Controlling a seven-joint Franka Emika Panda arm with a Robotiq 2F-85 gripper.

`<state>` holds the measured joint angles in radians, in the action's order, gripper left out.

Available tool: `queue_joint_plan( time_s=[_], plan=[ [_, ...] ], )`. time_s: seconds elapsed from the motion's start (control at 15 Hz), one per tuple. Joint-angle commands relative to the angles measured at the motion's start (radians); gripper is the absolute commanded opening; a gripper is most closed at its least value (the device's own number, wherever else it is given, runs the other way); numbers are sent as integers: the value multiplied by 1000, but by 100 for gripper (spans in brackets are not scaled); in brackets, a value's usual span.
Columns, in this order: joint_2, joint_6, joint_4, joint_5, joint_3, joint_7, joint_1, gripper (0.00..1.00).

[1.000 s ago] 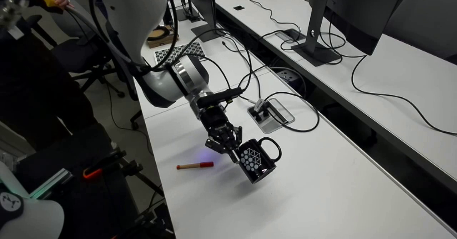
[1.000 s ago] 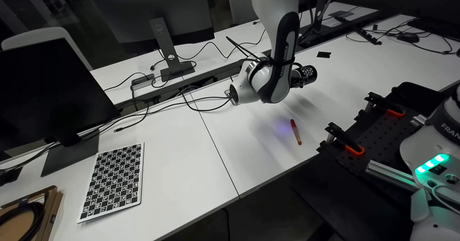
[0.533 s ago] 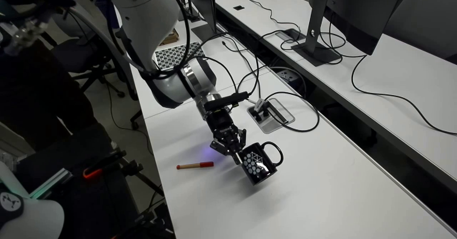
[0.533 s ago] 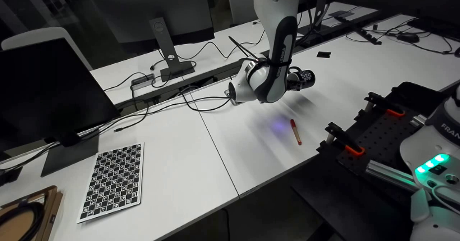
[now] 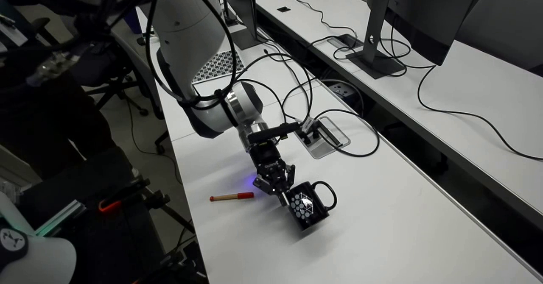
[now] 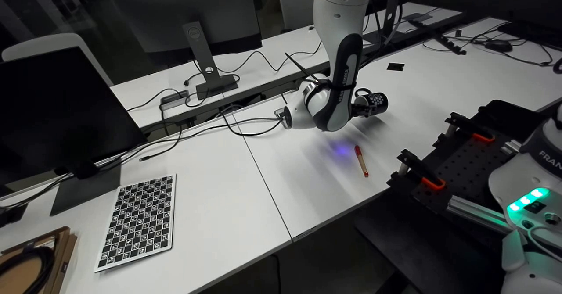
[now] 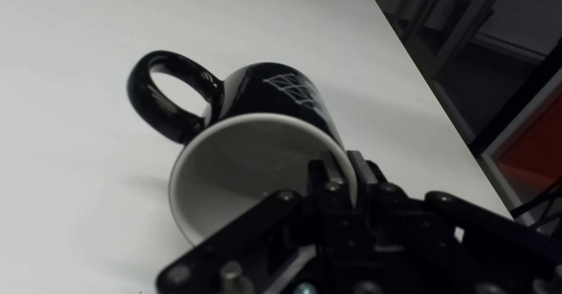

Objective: Make the cup lie down

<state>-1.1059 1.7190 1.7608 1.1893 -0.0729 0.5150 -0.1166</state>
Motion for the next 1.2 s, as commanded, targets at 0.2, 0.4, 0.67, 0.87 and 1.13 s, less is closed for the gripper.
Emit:
queue_joint_plan(
  time_s=[0.2, 0.4, 0.67, 0.87, 1.13],
  plan=[
    [-57, -37, -79, -16, -16, 65, 18, 2],
    [-67, -36, -95, -20, -17, 79, 18, 2],
    [-83, -40, -116, -27, -16, 97, 16, 2],
    [-100, -43, -134, -31, -14, 108, 15, 2],
    [-116, -55, -152, -36, -13, 118, 13, 2]
  ],
)
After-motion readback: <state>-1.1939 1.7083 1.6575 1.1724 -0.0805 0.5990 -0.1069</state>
